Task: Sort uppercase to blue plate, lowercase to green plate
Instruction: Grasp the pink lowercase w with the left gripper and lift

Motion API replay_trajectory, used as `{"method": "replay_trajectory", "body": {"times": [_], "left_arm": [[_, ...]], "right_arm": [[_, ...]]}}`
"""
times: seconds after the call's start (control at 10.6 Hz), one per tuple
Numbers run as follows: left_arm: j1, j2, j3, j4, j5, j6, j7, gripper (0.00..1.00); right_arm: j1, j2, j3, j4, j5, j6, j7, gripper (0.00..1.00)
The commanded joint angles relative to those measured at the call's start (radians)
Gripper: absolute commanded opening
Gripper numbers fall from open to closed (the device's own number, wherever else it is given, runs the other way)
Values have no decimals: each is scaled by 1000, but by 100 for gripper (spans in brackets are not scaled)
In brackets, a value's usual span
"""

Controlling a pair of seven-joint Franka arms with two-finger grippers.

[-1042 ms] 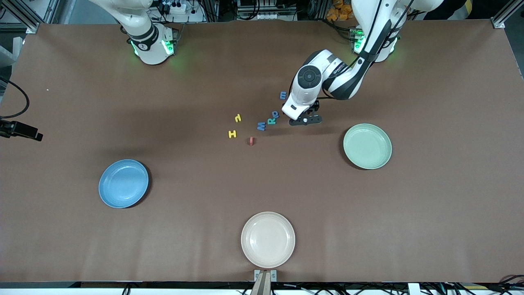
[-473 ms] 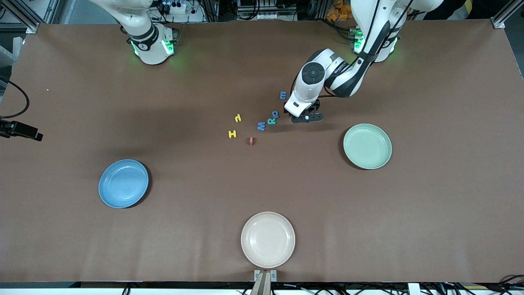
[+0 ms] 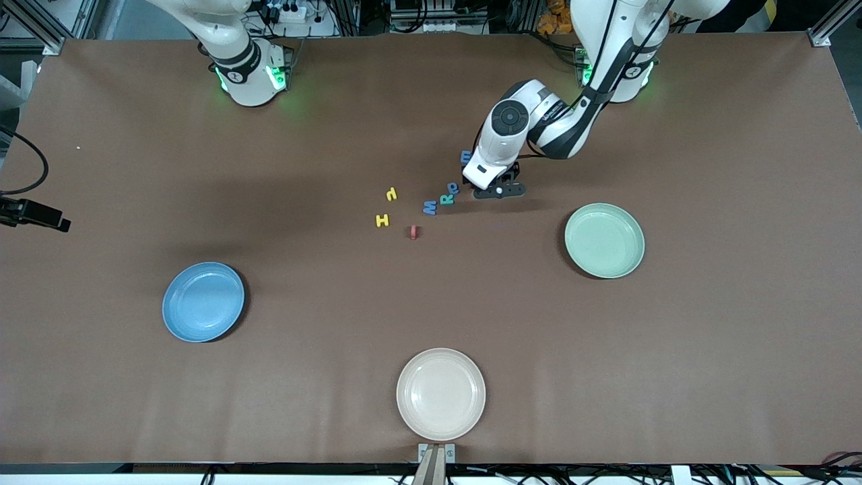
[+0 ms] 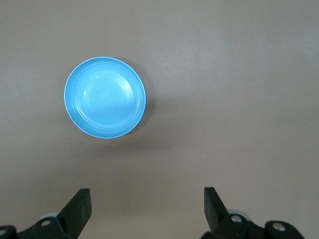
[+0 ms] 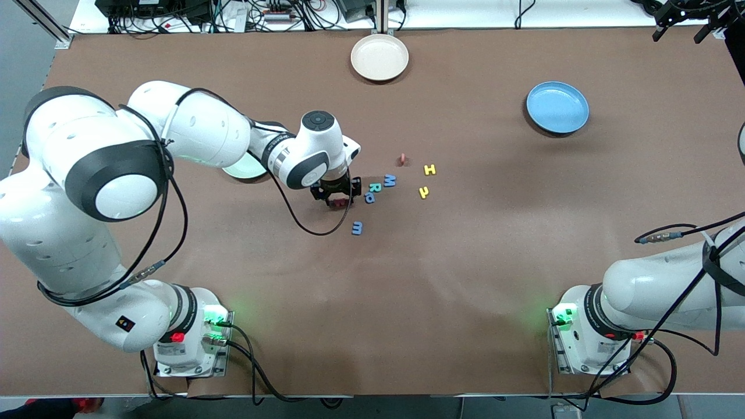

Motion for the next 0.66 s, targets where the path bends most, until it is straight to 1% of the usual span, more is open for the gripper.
{"method": "replay_trajectory", "body": {"times": [0.0, 0.09, 0.38, 0.47, 0.57], "left_arm": [[-7, 2, -2, -14, 17, 19, -23, 68], [-7, 2, -2, -16, 19, 19, -23, 66], [-7, 2, -2, -17, 22, 18, -23, 41], [-7, -1, -2, -17, 22, 19, -21, 35], [-5, -4, -2, -19, 22, 18, -21, 31]], "right_arm": [[-9, -3, 7, -4, 5, 5, -3, 100], [-9, -3, 7, -4, 5, 5, -3, 100], [-9, -3, 7, -4, 5, 6, -3, 100], [-9, -5, 7, -4, 5, 5, -3, 100], [-9, -3, 7, -4, 5, 5, -3, 100]]}}
